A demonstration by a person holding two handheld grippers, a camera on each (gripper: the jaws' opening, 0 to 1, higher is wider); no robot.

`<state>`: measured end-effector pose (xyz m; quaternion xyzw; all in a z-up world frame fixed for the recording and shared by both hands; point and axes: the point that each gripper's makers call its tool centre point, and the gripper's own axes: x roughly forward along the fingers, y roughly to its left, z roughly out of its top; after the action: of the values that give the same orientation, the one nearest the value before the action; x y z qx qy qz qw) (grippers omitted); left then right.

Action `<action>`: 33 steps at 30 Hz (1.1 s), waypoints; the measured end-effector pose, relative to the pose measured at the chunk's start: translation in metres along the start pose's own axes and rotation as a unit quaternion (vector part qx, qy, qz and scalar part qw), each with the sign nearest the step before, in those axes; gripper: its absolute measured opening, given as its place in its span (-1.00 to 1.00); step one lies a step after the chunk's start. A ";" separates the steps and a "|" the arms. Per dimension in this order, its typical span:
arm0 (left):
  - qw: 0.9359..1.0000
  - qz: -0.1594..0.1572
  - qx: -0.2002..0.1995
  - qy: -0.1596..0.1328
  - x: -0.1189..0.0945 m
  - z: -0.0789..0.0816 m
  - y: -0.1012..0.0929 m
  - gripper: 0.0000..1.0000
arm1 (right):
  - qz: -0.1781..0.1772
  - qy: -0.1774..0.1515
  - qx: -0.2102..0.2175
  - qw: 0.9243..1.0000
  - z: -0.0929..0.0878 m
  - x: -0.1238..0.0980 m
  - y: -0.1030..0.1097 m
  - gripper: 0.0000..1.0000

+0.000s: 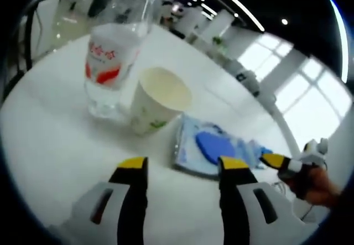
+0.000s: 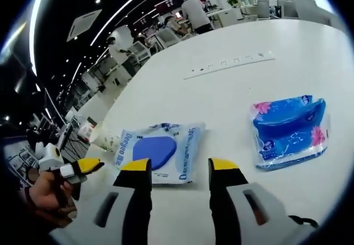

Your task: Arrange the tabletop items into an orderly group along one side of the table until the central work area is clear of visible clutter.

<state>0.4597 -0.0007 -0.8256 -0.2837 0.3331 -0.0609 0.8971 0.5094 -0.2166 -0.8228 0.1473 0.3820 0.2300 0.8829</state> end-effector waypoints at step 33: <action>0.999 0.015 -0.006 0.034 0.049 -0.008 0.018 -0.86 | 0.020 0.044 0.051 0.998 -0.022 0.049 -0.010 -0.90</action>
<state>0.4917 -0.0042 -0.8679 -0.2820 0.3676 -0.0554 0.8845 0.5259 -0.1976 -0.8714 0.1894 0.4284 0.2338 0.8520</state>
